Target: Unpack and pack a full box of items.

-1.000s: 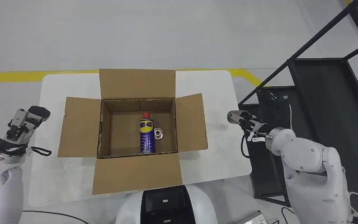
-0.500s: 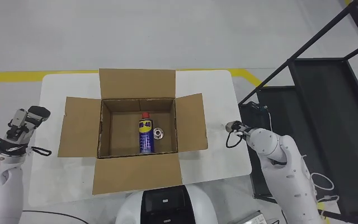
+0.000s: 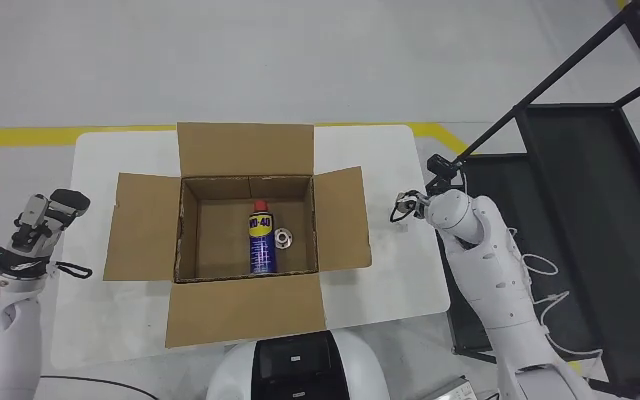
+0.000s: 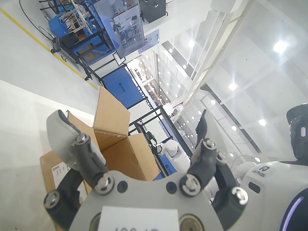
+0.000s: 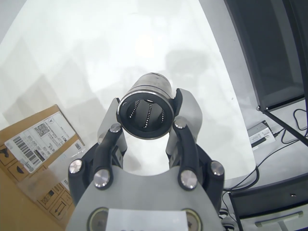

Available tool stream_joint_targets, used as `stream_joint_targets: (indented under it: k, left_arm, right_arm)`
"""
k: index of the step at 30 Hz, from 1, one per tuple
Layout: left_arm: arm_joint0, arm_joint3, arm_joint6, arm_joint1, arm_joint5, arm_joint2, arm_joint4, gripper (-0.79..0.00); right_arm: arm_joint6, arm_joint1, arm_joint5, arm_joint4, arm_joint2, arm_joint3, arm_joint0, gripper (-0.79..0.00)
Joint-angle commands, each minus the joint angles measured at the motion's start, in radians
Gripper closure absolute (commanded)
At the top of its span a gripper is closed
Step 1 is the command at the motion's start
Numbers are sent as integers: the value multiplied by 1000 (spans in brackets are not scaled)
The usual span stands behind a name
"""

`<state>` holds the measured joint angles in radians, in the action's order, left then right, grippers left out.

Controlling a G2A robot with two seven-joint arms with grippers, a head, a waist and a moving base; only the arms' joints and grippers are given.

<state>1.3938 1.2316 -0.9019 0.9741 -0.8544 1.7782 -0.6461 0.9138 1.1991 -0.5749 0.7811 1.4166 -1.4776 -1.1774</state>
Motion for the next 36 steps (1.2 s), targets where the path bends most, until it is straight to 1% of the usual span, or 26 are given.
stream_joint_targets:
  k: [1,10,18,19,20,21,26,29,33,36]
  left_arm:
    - [0,0,0,0,0,0,0,-785]
    - [0,0,0,0,0,0,0,-785]
    - [0,0,0,0,0,0,0,-785]
    - [0,0,0,0,0,0,0,-785]
    - [0,0,0,0,0,0,0,-785]
    - [0,0,0,0,0,0,0,-785]
    - [0,0,0,0,0,0,0,-785]
    - [0,0,0,0,0,0,0,-785]
    - [0,0,0,0,0,0,0,-785]
    - [0,0,0,0,0,0,0,-785]
  right_arm:
    - [-19,5,-3,-19,-14,63,36,0]
    - [-116,26,3,-46,-77,277,137,0]
    - [-169,42,9,-84,-105,386,193,0]
    - [-174,43,8,-85,-107,393,197,-65]
    - [-176,44,8,-87,-109,397,201,-696]
    - [-177,44,7,-87,-109,400,205,-785]
    - [-174,44,-2,-88,-105,387,207,-785]
    - [-176,39,-5,-92,-87,340,187,-785]
    - [-198,29,-26,-88,-40,193,118,-785]
    - [-232,20,-45,-83,9,19,35,-785]
